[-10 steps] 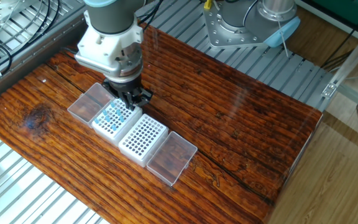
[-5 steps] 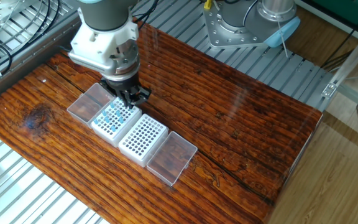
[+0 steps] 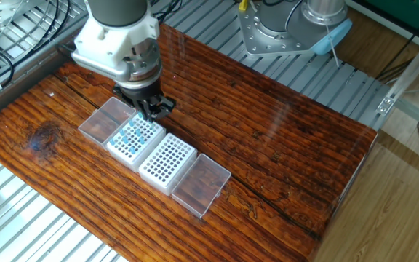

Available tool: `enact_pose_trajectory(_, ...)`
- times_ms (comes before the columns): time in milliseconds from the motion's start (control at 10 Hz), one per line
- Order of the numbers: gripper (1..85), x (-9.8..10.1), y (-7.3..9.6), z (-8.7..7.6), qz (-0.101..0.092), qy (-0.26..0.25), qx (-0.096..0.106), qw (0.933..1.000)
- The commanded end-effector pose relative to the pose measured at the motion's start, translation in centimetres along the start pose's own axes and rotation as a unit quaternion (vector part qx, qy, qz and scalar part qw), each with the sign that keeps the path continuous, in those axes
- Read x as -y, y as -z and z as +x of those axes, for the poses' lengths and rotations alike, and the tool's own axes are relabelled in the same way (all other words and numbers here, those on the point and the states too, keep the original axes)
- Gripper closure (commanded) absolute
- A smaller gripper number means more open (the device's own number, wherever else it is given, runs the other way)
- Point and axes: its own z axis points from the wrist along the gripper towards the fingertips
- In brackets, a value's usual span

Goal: Transfer all medium pipette tips from one holder to another

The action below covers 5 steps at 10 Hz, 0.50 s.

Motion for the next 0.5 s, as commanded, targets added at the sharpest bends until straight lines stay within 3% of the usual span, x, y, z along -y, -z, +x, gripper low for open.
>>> enact_pose_trajectory(0,84.7,-2.8,1.6,-0.9,-0.031,-0.038,0.011,0.9987)
enact_pose_trajectory(100,84.7,-3.9,1.1,-0.7,-0.034,-0.052,0.013,0.998)
enact_pose_trajectory(300,84.7,-4.1,0.3,-0.1,-0.007,-0.063,0.014,0.9979)
enact_pose_trajectory(400,84.7,-4.4,0.2,0.0,-0.01,-0.064,0.013,0.9978)
